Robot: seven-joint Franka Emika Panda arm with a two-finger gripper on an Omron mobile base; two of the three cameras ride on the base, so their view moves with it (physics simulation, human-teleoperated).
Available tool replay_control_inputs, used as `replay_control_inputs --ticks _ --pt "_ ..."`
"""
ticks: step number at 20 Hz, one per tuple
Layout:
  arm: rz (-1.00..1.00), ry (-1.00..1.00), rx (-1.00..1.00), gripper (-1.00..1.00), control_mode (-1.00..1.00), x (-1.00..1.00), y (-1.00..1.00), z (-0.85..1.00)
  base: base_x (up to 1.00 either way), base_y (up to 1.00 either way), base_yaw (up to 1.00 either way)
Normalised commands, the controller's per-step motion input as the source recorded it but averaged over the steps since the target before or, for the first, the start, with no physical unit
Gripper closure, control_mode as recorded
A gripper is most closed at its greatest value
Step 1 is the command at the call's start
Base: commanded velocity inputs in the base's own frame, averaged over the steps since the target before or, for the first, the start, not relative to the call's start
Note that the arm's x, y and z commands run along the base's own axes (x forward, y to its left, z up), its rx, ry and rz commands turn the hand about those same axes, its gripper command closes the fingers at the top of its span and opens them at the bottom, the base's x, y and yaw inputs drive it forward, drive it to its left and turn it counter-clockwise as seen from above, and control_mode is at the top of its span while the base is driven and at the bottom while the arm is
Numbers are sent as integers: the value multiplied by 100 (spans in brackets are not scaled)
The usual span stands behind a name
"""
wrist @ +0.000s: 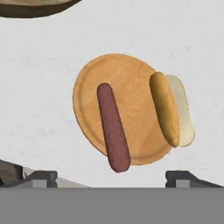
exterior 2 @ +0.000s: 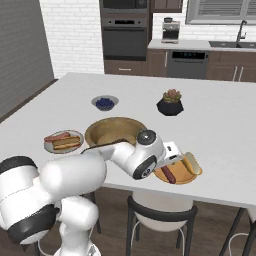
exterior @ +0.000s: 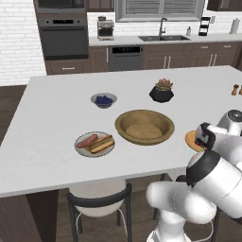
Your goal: Place one bun and one sausage from the bowl on each plate.
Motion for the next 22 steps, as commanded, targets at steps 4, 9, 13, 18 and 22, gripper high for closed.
replay_control_inputs --ticks 4,9,13,18,22 --pt "0 3 0 -100 -100 -84 80 91 0 0 0" --pt "0 7 2 -100 -100 -85 90 91 0 0 0" --pt "0 7 7 -100 -100 -88 65 86 0 0 0" --pt "-4 9 16 -100 -100 -88 16 78 0 0 0" --pt "-10 17 21 -100 -100 -82 -1 62 0 0 0"
